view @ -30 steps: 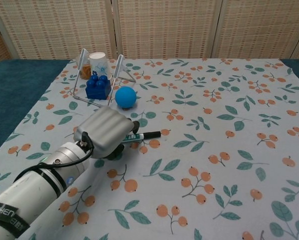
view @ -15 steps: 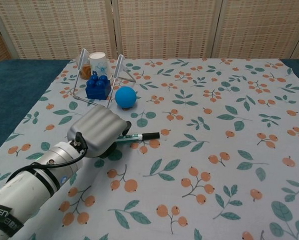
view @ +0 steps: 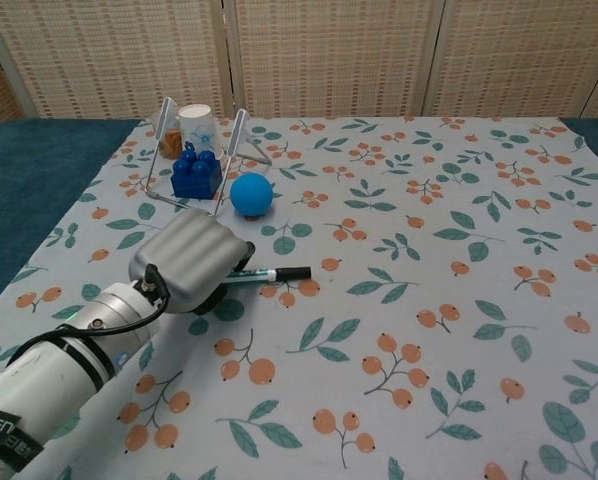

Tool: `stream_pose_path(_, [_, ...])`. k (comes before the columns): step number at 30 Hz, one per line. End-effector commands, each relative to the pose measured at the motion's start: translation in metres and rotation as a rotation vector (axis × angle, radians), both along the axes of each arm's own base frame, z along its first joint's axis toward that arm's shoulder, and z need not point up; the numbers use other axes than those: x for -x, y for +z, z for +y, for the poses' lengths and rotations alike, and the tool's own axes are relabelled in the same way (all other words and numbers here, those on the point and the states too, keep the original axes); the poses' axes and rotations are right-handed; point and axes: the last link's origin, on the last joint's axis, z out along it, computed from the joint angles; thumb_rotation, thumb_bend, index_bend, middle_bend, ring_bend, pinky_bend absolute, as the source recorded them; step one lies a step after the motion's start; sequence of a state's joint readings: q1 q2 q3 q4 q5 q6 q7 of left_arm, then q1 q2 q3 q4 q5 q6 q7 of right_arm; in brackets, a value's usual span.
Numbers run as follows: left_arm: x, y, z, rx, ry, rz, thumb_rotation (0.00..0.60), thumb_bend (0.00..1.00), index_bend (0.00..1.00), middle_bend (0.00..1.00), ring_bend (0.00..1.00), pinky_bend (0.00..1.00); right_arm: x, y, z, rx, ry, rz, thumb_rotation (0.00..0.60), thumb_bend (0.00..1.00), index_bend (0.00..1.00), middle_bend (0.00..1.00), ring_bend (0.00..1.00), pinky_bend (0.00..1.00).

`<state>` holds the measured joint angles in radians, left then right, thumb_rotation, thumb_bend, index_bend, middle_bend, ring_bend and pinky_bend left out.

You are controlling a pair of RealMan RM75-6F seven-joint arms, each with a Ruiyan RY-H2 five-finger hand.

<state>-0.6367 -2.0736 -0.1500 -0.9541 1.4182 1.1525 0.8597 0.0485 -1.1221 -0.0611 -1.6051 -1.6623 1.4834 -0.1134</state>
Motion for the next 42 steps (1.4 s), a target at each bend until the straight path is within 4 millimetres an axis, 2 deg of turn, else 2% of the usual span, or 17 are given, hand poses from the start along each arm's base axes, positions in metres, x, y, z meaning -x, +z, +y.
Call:
stream_pose_path(1, [-0.001, 0.001, -0.002, -0.028, -0.023, -0.029, 0.600, 0.51, 0.84, 0.93, 0.90, 1.00, -0.002, -0.004, -0.001, -0.009, 0.014, -0.008, 0.600, 0.21, 0.00, 0.00, 0.00, 0.00])
stream_pose_path(2, [-0.002, 0.002, -0.003, -0.030, -0.027, -0.038, 0.600, 0.54, 0.88, 0.97, 0.90, 1.00, -0.003, -0.007, -0.001, -0.015, 0.021, -0.012, 0.600, 0.21, 0.00, 0.00, 0.00, 0.00])
stream_pose_path(4, [-0.004, 0.006, -0.007, -0.032, -0.044, -0.054, 0.600, 0.55, 0.90, 0.99, 0.91, 1.00, -0.010, -0.014, -0.003, -0.025, 0.038, -0.039, 0.600, 0.21, 0.00, 0.00, 0.00, 0.00])
stream_pose_path(7, [-0.010, 0.013, -0.016, -0.018, -0.064, -0.075, 0.600, 0.56, 0.91, 1.00, 0.91, 1.00, -0.032, -0.028, -0.014, -0.042, 0.107, -0.074, 0.600, 0.21, 0.06, 0.00, 0.00, 0.00])
stream_pose_path(12, [-0.020, 0.023, -0.030, 0.016, -0.056, -0.082, 0.600, 0.56, 0.91, 1.00, 0.91, 1.00, -0.089, -0.053, -0.035, -0.071, 0.243, -0.109, 0.600, 0.21, 0.26, 0.00, 0.00, 0.00])
stream_pose_path(17, [-0.031, 0.035, -0.042, 0.037, -0.044, -0.093, 0.600, 0.56, 0.91, 1.00, 0.91, 1.00, -0.145, -0.090, -0.056, -0.112, 0.350, -0.100, 0.600, 0.21, 0.38, 0.00, 0.00, 0.00])
stream_pose_path(20, [-0.036, 0.040, -0.045, 0.032, -0.043, -0.071, 0.600, 0.57, 0.91, 1.00, 0.91, 1.00, -0.167, -0.117, -0.065, -0.148, 0.361, -0.114, 0.600, 0.21, 0.43, 0.00, 0.00, 0.00])
stream_pose_path(26, [-0.038, 0.049, -0.048, 0.022, -0.043, -0.036, 0.600, 0.57, 0.91, 1.00, 0.91, 1.00, -0.194, -0.163, -0.079, -0.197, 0.359, -0.098, 0.600, 0.21, 0.45, 0.00, 0.00, 0.00])
stream_pose_path(29, [-0.036, 0.054, -0.049, 0.015, -0.046, -0.023, 0.600, 0.57, 0.91, 1.00, 0.91, 1.00, -0.203, -0.177, -0.083, -0.196, 0.372, -0.081, 0.600, 0.21, 0.45, 0.00, 0.00, 0.00])
stream_pose_path(36, [-0.032, 0.058, -0.052, 0.024, -0.047, -0.016, 0.600, 0.57, 0.91, 1.00, 0.91, 1.00, -0.220, -0.197, -0.097, -0.189, 0.360, -0.071, 0.600, 0.21, 0.45, 0.00, 0.00, 0.00])
stream_pose_path(42, [-0.032, 0.059, -0.054, 0.028, -0.051, -0.011, 0.600, 0.57, 0.91, 1.00, 0.91, 1.00, -0.222, -0.204, -0.105, -0.170, 0.334, -0.080, 0.600, 0.21, 0.45, 0.00, 0.00, 0.00])
